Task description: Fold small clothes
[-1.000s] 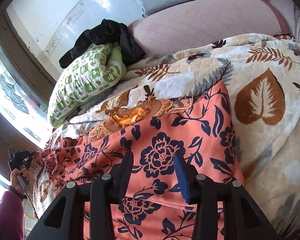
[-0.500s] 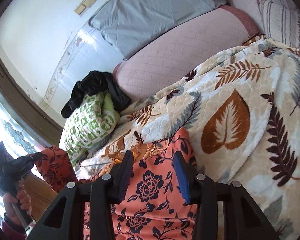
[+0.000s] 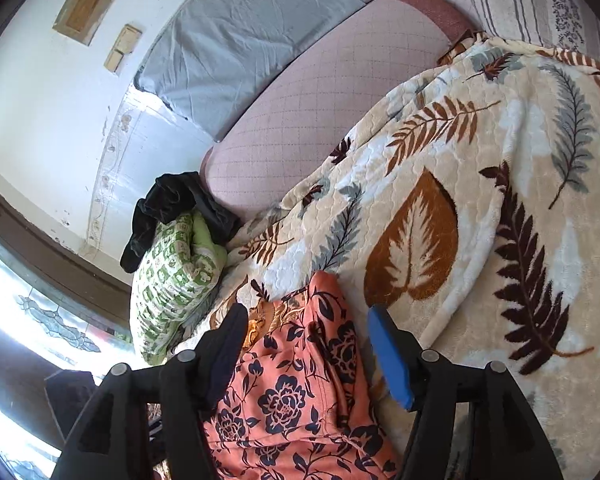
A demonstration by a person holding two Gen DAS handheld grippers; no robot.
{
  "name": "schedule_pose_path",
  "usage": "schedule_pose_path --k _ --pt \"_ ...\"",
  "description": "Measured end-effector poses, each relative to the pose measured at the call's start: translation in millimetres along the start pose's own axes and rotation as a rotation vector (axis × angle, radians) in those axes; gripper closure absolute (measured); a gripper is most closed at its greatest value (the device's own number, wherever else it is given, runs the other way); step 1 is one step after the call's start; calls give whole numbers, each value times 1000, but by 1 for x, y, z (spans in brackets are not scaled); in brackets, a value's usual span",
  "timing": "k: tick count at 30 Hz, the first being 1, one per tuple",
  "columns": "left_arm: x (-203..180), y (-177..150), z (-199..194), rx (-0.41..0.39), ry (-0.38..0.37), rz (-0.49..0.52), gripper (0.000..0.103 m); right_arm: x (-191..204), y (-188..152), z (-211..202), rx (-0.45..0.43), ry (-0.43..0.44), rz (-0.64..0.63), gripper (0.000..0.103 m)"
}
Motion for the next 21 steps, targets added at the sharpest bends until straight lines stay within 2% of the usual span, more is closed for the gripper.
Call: schedule_pose_path --k 3,6,7,8,10,13,15,17,19,21 --pt "66 14 -19 -80 108 -87 23 6 -16 20 79 -3 -27 37" --pt "142 8 -23 -99 262 -186 23 9 -32 38 129 -10 -63 38" --pt "167 1 -22 -93 311 -223 23 11 -37 44 144 -8 -79 42" --pt "189 -7 -21 -88 344 -261 23 14 -43 50 161 3 -90 50" --pt "225 -24 -20 -75 407 -319 23 19 -56 63 205 13 -108 58" --pt "262 -54 -5 8 519 -349 23 25 -76 82 254 -14 -151 58" --pt "276 -76 13 87 531 -352 23 25 -89 96 289 -41 -170 58" --pt "285 -94 30 134 512 -380 18 12 -101 109 330 -123 -179 58" --pt "289 -96 29 92 494 -417 14 -10 -118 123 406 -210 -177 58" --pt "288 -91 25 69 468 -431 14 -9 -119 125 391 -214 -220 59"
Point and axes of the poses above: each gripper's, at about its wrist camera, not at the fingertips, and z roughly the way its jaws point, x to its left, y to its top, the point moved 10 cm from there along z, roughly the way its jaws point, and after that the axes turned 8 degrees about y, right-handed, at the moved point
